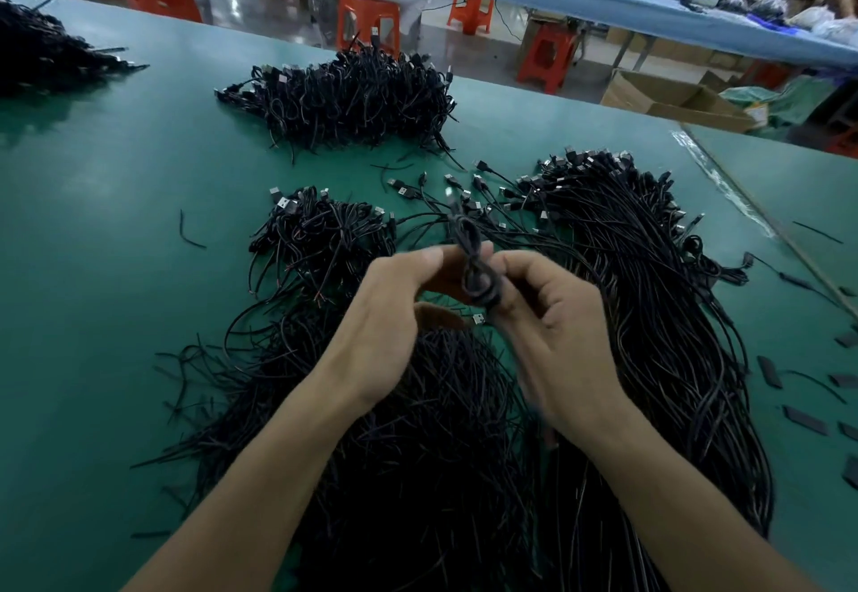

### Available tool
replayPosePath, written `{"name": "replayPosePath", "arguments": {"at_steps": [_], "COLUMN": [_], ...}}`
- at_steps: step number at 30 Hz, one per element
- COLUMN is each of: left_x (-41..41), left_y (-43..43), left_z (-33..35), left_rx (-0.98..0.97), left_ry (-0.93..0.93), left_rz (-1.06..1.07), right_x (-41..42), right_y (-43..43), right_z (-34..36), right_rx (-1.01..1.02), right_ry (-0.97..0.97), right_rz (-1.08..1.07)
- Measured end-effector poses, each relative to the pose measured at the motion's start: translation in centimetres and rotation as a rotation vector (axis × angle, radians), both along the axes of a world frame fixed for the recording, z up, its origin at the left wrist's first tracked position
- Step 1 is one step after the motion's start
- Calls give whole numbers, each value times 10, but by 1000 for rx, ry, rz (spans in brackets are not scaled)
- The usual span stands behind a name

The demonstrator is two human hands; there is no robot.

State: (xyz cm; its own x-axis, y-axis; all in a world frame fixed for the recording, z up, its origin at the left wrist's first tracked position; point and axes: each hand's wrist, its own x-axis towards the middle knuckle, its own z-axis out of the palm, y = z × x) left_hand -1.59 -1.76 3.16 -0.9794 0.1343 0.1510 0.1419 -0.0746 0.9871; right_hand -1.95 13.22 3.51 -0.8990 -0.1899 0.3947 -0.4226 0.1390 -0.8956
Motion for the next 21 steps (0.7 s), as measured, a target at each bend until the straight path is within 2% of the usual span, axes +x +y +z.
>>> {"name": "replayPosePath", "arguments": {"at_steps": [4, 7, 15, 21], "left_x": [2, 1, 4, 5], "left_y": [-3, -3, -2, -1], "left_z": [2, -1, 1, -2], "left_rx": [-42, -108, -331, -461], "left_ry": [127, 174, 338, 422], "left_rz": [70, 48, 25, 16], "right_x": [0, -5, -13, -14], "right_y": [0, 4, 15, 12], "right_z": [-7, -6, -6, -7], "right_rx": [135, 119, 153, 57], "right_ry": [-8, -74, -78, -4], "right_rz": [31, -17, -146, -276]}}
